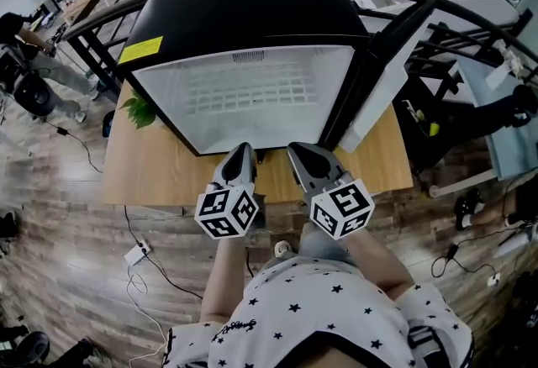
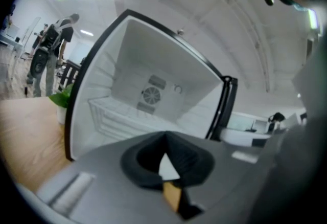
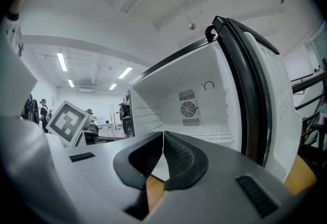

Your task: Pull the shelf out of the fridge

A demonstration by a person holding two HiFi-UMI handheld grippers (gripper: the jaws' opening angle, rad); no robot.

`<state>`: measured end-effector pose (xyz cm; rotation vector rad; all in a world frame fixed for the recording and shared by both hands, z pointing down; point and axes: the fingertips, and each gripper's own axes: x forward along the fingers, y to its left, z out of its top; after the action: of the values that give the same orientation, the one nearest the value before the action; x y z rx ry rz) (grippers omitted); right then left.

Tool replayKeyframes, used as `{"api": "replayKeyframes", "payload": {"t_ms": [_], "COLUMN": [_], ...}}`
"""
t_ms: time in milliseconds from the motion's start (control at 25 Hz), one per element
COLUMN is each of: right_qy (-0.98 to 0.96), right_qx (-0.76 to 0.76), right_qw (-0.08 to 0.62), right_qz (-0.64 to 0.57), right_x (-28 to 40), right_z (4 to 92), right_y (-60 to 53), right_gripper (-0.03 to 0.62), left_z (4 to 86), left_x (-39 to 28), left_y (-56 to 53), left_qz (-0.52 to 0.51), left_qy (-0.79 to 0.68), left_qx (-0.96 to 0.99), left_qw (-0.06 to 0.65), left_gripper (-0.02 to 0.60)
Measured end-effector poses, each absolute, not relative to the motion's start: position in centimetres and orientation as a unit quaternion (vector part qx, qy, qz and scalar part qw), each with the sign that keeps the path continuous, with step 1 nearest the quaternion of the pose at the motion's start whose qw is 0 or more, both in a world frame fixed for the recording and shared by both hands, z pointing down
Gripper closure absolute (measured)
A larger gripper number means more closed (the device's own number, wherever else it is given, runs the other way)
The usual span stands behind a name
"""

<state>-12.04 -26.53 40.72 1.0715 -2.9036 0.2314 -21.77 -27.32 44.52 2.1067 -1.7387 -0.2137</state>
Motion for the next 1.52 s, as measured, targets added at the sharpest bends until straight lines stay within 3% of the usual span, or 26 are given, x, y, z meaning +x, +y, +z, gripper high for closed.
{"api": "replayKeyframes", "payload": {"t_ms": [320,560,1000,1520], "right_qy": [-0.934,-0.939,-0.943,-0.945], "right_qx": [0.347,0.332,0.319,0.313], "right_qw": [0.02,0.023,0.022,0.031], "right_qz": [0.081,0.082,0.088,0.093], "right_x": [-11.2,-11.6,-11.3,-10.3], "right_z": [41.3,41.6,41.8,42.5], "right_y": [-28.3,-29.7,-31.2,-32.4], "right_gripper": [0.572,0.572,0.572,0.572], "left_z": [45.7,47.2,48.7,48.7], "left_x": [-21.8,-22.1,-22.5,-23.9], "left_y": [-30.0,-32.2,-35.9,-39.4], "left_qz": [-0.11,-0.223,-0.358,-0.451], "left_qy": [-0.623,-0.586,-0.54,-0.516], "left_qx": [0.739,0.708,0.636,0.574], "left_qw": [0.23,0.325,0.42,0.448], "left_gripper": [0.575,0.572,0.398,0.383]}}
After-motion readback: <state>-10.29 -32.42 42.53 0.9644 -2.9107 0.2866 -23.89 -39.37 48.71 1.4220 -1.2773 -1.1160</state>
